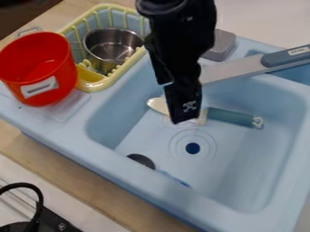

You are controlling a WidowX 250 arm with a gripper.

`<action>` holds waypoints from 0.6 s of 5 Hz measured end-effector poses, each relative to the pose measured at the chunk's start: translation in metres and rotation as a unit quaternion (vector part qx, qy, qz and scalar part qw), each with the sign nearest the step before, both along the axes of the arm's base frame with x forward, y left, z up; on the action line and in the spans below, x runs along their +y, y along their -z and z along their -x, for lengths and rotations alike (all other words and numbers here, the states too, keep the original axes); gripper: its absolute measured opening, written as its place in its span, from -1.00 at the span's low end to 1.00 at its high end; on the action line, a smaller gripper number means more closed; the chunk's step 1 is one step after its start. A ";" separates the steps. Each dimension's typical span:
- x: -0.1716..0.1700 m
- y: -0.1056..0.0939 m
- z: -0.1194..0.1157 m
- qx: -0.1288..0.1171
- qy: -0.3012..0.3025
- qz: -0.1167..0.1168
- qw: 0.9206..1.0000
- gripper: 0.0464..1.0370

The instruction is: Take the scooper out of the sink and put in the red bowl

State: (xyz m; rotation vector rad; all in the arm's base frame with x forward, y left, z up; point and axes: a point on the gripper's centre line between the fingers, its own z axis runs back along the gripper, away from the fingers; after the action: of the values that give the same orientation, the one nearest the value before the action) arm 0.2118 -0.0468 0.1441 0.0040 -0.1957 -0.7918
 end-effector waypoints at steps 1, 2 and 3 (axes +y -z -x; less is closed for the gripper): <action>-0.007 0.000 0.005 0.038 0.111 -0.004 0.993 0.92; -0.013 0.005 0.005 0.070 0.199 0.005 0.977 0.92; -0.011 0.011 0.000 0.068 0.233 0.009 0.970 0.92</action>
State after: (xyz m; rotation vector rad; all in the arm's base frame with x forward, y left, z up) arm 0.2116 -0.0574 0.1329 -0.1164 -0.0709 -1.2541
